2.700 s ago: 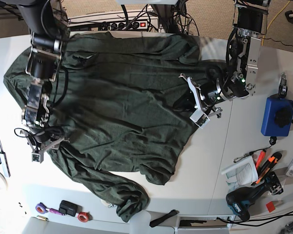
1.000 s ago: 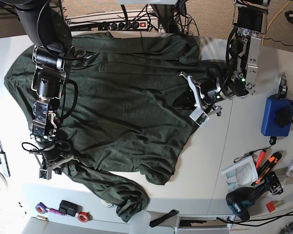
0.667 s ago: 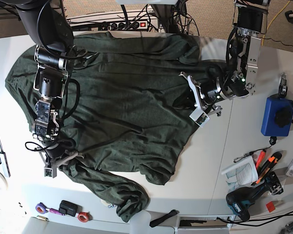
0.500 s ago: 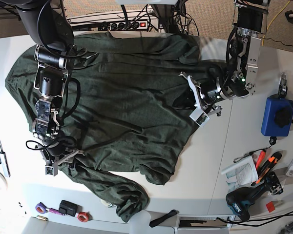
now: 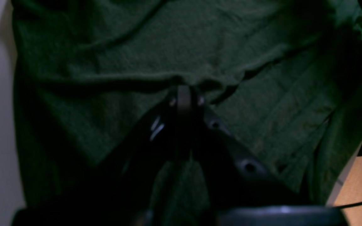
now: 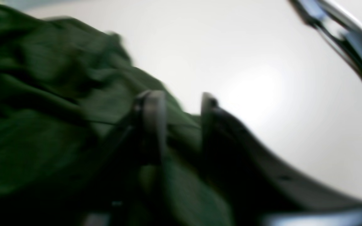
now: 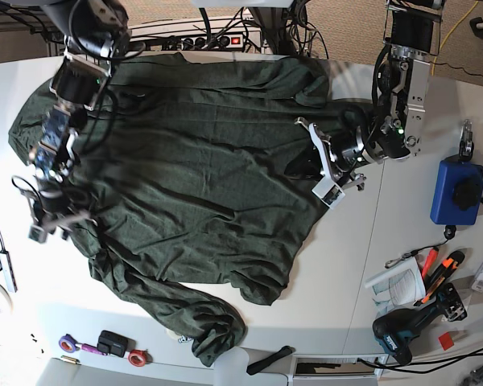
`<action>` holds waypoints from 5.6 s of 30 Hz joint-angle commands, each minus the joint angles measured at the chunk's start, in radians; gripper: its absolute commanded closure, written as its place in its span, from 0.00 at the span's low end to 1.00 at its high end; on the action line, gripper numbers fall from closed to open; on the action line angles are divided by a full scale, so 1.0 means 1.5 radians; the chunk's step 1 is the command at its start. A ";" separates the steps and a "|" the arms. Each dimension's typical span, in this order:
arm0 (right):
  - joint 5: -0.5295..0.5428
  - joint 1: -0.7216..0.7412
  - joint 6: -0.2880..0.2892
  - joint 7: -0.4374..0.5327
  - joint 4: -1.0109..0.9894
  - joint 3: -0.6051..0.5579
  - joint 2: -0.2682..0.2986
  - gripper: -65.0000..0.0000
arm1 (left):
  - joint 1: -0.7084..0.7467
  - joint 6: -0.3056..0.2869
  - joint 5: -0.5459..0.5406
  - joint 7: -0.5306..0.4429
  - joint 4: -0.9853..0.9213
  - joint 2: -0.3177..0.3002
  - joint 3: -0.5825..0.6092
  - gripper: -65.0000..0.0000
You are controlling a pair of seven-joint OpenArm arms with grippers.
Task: Layout the t-shirt on the table in an organized manner, then fold the t-shirt properly
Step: 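Pull the shirt side with the right gripper back toward the collar, then slide the left gripper across the shirt body toward the hem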
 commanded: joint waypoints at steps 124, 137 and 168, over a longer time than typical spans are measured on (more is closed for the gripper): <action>0.031 0.067 0.068 0.062 -0.273 0.036 0.069 1.00 | -0.476 0.212 0.060 -0.233 -0.652 0.135 -0.002 0.59; 0.031 0.067 0.068 0.057 -0.273 0.036 0.064 1.00 | -0.478 0.279 0.183 -0.296 -0.699 0.181 -0.002 0.59; 0.031 0.067 0.068 0.076 -0.273 0.036 0.064 1.00 | -0.470 -0.068 0.060 -0.263 -0.681 0.179 0.002 1.00</action>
